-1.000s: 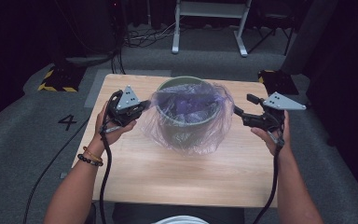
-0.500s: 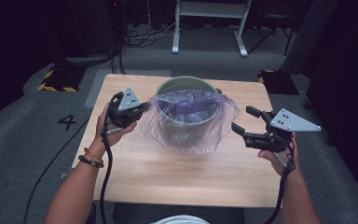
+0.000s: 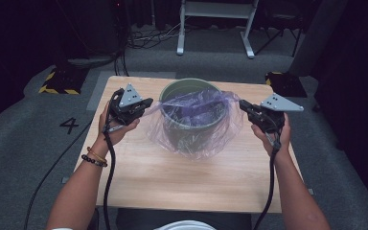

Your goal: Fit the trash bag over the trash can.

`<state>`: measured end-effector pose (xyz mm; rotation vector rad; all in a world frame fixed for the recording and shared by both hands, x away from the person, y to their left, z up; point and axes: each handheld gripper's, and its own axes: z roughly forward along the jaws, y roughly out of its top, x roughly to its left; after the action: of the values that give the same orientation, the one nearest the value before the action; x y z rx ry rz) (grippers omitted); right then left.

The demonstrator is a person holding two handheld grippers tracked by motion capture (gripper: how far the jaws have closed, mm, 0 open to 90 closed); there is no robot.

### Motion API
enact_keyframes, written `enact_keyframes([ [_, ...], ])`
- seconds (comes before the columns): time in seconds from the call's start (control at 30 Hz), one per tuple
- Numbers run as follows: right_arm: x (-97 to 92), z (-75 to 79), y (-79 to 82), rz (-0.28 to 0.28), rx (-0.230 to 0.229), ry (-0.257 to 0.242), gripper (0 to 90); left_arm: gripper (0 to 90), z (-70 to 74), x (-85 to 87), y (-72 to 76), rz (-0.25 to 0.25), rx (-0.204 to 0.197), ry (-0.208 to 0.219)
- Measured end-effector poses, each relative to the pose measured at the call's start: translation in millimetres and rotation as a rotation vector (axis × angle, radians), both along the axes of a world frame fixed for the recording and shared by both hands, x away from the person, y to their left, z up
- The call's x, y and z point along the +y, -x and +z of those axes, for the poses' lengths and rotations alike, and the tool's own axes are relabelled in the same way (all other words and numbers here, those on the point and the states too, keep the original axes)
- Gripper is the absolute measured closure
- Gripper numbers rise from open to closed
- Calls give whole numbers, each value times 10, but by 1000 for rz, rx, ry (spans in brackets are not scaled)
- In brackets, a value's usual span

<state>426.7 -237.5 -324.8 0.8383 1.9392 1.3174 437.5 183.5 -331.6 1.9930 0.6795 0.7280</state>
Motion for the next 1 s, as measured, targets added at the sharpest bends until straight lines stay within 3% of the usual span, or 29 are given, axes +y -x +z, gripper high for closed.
enact_keyframes([
  [0.2,25,3,-241,-2,12,-25,886,900,-30,49,-151,35,19,17],
  [0.27,35,0,-391,17,36,-49,897,900,-57,66,-221,37,36,30],
  [0.33,51,3,-431,15,40,-41,899,900,-59,68,-224,37,39,39],
  [0.37,85,15,-492,21,44,-29,900,900,-24,51,-152,21,11,46],
  [0.4,99,22,-512,25,46,-27,900,899,-24,51,-152,21,11,46],
  [0.43,111,27,-524,23,44,-23,900,813,32,38,-64,7,-16,48],
  [0.53,127,30,-544,29,47,-24,900,639,75,40,19,-4,-32,64],
  [0.57,128,29,-544,29,47,-23,900,591,110,65,96,-40,-33,104],
  [0.63,129,28,-542,30,48,-23,900,543,128,81,144,-62,-35,125],
  [0.67,131,29,-532,26,46,-19,900,442,147,89,213,-106,-34,151],
  [0.73,134,32,-528,26,45,-16,900,406,156,84,254,-122,-36,166],
  [0.77,143,41,-518,27,43,-3,900,294,172,59,343,-163,-40,181],
  [0.87,151,50,-513,26,43,1,900,183,185,7,426,-201,-32,175],
  [0.9,157,60,-505,27,43,3,900,168,189,-82,503,-221,-43,145],
  [0.93,160,63,-501,27,41,6,900,169,189,-82,503,-221,-43,145],
  [0.97,161,66,-498,32,39,6,900,171,184,-184,537,-235,-57,93],
  [1.0,161,66,-498,32,39,6,900,173,184,-184,537,-235,-57,93],
])
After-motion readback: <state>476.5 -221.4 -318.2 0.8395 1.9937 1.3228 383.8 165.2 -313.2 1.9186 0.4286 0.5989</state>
